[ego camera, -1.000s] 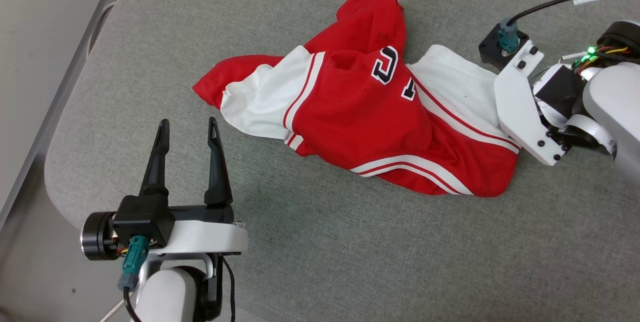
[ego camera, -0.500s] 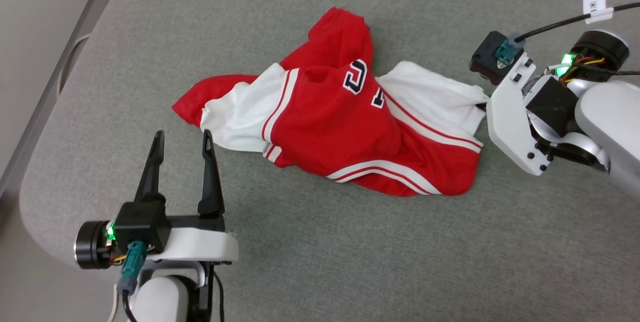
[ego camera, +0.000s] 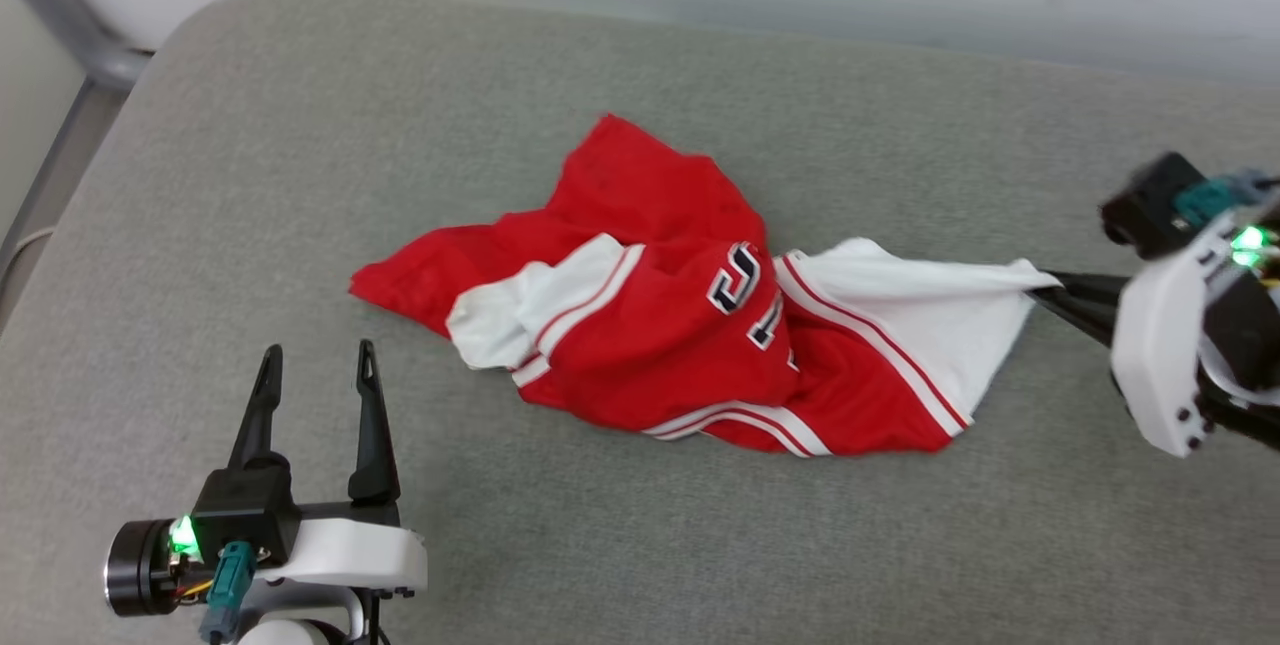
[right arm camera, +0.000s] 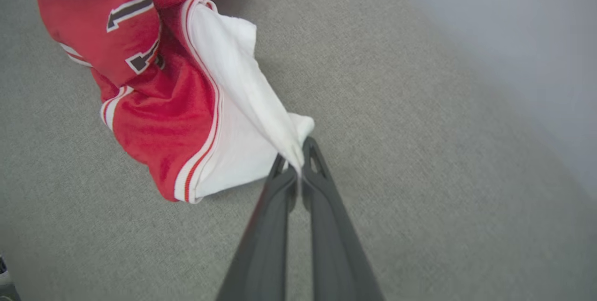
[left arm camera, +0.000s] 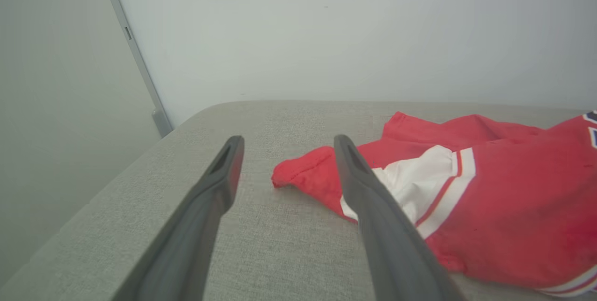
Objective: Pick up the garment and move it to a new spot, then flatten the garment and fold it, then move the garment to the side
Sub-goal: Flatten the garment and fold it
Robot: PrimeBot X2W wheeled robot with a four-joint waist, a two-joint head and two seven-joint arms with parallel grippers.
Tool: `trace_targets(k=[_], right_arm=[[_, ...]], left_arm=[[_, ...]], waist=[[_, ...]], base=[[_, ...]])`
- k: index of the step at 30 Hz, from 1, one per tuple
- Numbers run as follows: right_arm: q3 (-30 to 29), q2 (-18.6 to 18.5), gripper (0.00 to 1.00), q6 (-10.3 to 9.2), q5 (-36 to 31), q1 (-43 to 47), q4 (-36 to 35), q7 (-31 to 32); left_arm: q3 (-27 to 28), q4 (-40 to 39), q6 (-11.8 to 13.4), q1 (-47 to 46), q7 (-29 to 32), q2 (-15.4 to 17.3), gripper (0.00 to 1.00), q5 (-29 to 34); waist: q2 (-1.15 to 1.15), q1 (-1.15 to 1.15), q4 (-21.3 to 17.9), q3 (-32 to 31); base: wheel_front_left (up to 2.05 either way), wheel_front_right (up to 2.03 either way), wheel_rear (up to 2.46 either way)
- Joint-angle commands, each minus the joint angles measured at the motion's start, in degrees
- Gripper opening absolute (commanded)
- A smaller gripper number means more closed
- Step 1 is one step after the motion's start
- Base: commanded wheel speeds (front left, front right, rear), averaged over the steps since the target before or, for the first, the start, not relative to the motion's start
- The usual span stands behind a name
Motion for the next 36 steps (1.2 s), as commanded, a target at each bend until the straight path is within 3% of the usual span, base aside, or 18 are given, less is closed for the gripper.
trace_targets(k=[1, 8, 15, 24, 31, 32, 33, 36], right_arm=[[-1.4, -1.1, 0.00, -0.08, 0.5, 2.1, -0.2, -0.9], [-11.7, -5.8, 0.00, -0.08, 4.3, 17.3, 1.7, -4.9], [-22.1, -6.4, 0.00, -0.08, 7.0, 32.4, 9.8, -8.7], [-31.6, -2.3, 0.00, -0.08, 10.5, 43.7, 22.8, -8.3], [-33.5, 2.4, 0.00, -0.12, 10.4, 48.2, 29.7, -7.4], [-33.9, 3.0, 0.30, -0.12, 10.1, 48.0, 29.8, -8.1], [-34.5, 3.4, 1.00, -0.12, 9.5, 47.4, 29.8, -9.2], [-36.6, 3.5, 1.00, -0.09, 6.7, 44.7, 28.7, -14.2]], left_arm=[[0.2, 0.1, -0.1, 0.7, -0.1, 0.1, 1.00, 0.3], [1.2, 0.4, -0.3, 2.6, -0.1, -0.1, 1.00, 0.3], [1.9, 0.3, -0.6, 3.5, -0.1, 0.0, 1.00, 0.6], [1.9, 0.7, -1.2, 2.1, -0.1, 0.1, 1.00, 1.1], [1.9, 1.2, -1.3, 1.9, -0.1, -0.1, 1.00, 1.4], [2.0, 1.3, -1.4, 2.0, -0.1, 0.0, 1.00, 1.4], [2.1, 1.4, -1.3, 2.2, -0.1, 0.0, 1.00, 1.4], [2.1, 1.4, -1.4, 2.7, -0.1, 0.1, 1.00, 1.7]], waist=[[0.00, 0.00, -2.3, -2.1], [0.00, 0.00, -5.0, -3.8], [0.00, 0.00, -6.6, -3.8], [0.00, 0.00, -6.8, -3.0], [0.00, 0.00, -6.1, -3.0], [0.00, 0.00, -6.1, -3.1], [0.00, 0.00, -6.2, -3.3], [0.00, 0.00, -6.4, -3.9]], base=[[0.00, 0.00, 0.00], [0.00, 0.00, 0.00], [0.00, 0.00, 0.00], [0.00, 0.00, 0.00], [0.00, 0.00, 0.00], [0.00, 0.00, 0.00], [0.00, 0.00, 0.00], [0.00, 0.00, 0.00]])
